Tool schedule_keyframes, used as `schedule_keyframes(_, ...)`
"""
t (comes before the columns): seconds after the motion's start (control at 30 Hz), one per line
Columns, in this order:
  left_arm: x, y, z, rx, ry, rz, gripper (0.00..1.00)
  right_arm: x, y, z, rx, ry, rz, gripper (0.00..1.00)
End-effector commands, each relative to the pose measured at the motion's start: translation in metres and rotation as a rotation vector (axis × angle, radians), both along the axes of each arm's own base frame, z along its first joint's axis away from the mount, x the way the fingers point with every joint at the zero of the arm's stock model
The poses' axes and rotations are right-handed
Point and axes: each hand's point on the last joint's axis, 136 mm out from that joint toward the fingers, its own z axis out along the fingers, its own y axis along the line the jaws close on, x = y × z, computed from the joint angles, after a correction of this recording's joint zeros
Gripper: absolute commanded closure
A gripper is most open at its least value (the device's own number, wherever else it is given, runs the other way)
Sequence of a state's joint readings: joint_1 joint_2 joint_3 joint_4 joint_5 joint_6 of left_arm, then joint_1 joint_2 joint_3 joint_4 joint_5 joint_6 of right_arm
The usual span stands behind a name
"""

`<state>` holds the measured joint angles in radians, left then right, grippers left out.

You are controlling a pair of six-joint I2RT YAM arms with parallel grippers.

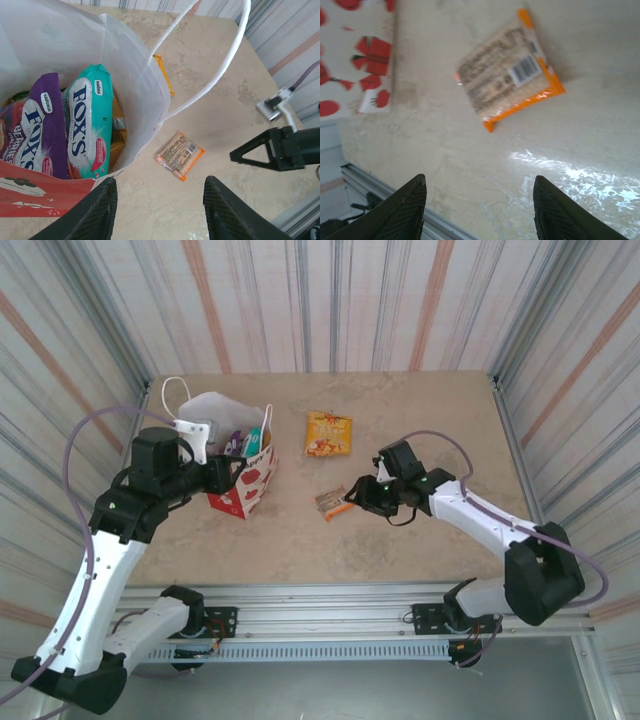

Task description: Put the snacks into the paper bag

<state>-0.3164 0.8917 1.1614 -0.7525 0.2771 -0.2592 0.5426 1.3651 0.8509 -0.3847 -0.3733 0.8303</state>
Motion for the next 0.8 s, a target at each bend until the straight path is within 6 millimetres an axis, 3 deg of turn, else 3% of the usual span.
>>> schedule_keyframes(0.0, 0.002, -0.004, 0.004, -0.033, -0.011, 0.001, 0.5, 0.006, -0.007, -0.023, 0.012, 0.092, -0.1, 0.44)
schedule_keyframes(0.2, 0.003, -0.007, 0.004, -0.04, -0.009, -0.012, 0.51, 0.023, -0.011, -0.048, 0.07, 0.142, -0.101, 0.44)
schedule_keyframes(0.43, 0.006, -0.01, 0.003, -0.044, 0.001, -0.024, 0.51, 0.038, -0.002, -0.062, 0.109, 0.146, -0.073, 0.46)
schedule_keyframes(0.77, 0.008, -0.015, 0.01, -0.056, 0.008, -0.047, 0.51, 0.046, -0.003, -0.084, 0.126, 0.162, -0.086, 0.58)
